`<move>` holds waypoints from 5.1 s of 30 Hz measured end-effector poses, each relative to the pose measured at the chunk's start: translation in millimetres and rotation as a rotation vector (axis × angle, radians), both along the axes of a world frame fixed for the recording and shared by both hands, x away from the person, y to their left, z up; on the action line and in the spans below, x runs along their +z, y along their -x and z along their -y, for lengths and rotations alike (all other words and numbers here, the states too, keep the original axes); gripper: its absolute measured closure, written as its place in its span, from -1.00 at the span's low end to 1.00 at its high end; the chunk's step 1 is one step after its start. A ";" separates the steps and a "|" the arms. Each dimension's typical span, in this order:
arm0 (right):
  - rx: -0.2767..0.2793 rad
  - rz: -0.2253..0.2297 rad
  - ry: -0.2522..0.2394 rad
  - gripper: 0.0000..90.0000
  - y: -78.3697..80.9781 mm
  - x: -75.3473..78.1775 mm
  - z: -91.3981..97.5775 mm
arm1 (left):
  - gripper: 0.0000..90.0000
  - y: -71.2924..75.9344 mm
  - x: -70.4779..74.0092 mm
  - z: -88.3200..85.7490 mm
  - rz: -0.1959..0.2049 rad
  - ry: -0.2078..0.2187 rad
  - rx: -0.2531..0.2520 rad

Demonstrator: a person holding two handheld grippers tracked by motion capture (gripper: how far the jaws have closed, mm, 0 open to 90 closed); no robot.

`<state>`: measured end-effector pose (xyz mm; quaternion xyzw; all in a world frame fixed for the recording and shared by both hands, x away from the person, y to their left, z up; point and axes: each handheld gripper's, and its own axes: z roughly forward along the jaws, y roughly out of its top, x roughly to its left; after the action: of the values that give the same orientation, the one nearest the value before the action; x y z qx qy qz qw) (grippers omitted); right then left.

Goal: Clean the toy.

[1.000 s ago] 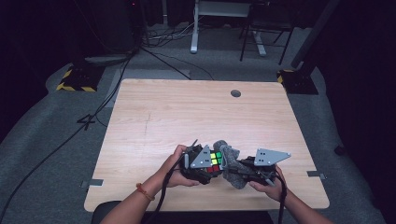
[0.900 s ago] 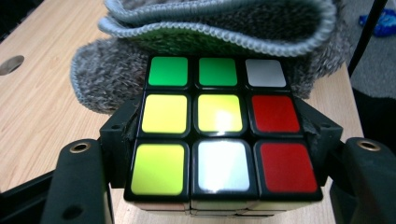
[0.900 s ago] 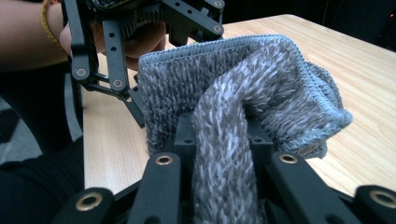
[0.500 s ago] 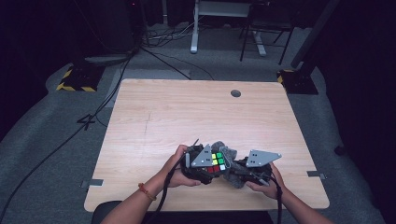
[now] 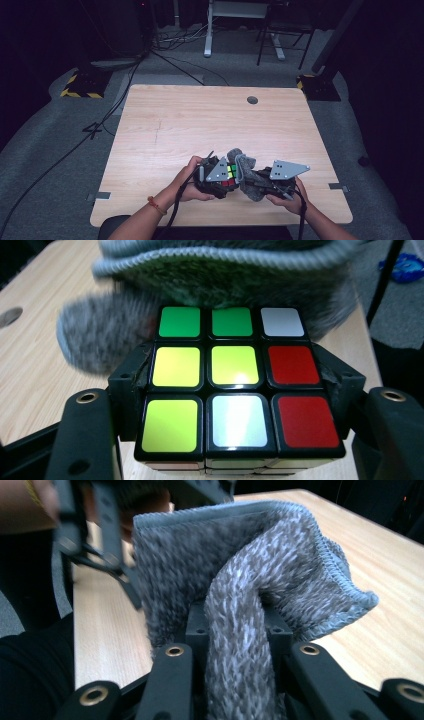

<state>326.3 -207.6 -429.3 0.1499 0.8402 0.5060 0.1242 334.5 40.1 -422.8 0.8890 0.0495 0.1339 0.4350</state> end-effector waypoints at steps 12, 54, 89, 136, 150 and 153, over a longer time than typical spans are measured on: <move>0.007 -0.042 0.050 0.63 -3.4 -11.2 -7.7 | -0.27 -0.3 5.1 -5.7 0.001 0.052 -0.014; 0.007 -0.115 0.022 0.63 -8.9 -23.9 1.0 | -0.26 1.0 9.1 -6.6 0.002 0.067 -0.014; -0.033 -0.054 0.080 0.64 -7.0 -19.0 4.6 | -0.26 -3.4 7.9 -7.9 -0.004 0.024 0.030; -0.019 -0.066 0.076 0.63 -8.7 -19.4 2.3 | -0.26 5.5 16.9 -9.6 0.027 0.077 0.007; -0.053 -0.011 0.069 0.64 -4.9 -11.9 3.0 | -0.26 2.3 12.7 -9.3 0.023 0.055 0.015; -0.048 -0.021 0.048 0.64 -5.0 -11.1 5.5 | -0.26 0.9 9.6 -7.7 0.016 0.032 0.016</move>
<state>331.3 -213.1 -440.4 0.1724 0.8494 0.4812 0.1313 333.6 47.8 -413.2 0.8805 0.0550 0.1435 0.4484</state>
